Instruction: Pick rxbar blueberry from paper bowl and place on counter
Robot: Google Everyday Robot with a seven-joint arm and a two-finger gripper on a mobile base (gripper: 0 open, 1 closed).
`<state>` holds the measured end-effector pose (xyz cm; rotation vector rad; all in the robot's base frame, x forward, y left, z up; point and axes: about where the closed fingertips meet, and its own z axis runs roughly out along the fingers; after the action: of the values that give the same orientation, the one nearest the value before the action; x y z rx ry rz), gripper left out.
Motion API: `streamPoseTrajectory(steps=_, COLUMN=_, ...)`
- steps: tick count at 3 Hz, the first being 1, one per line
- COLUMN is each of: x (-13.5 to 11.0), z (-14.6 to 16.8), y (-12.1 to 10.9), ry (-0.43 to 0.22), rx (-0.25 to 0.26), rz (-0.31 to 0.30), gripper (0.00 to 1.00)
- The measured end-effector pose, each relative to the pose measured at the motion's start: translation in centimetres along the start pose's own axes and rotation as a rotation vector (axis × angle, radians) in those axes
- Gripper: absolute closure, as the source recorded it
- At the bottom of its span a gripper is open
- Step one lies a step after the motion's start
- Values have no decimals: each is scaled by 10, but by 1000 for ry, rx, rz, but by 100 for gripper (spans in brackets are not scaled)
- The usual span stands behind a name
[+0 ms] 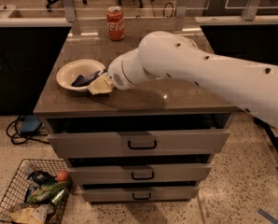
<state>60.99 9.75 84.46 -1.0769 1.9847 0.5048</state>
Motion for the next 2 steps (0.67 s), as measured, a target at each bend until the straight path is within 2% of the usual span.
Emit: streamPoseTrajectory(steps=2, x=1, z=-4, y=3, ry=-27, rx=-8, rz=7, gripper=88)
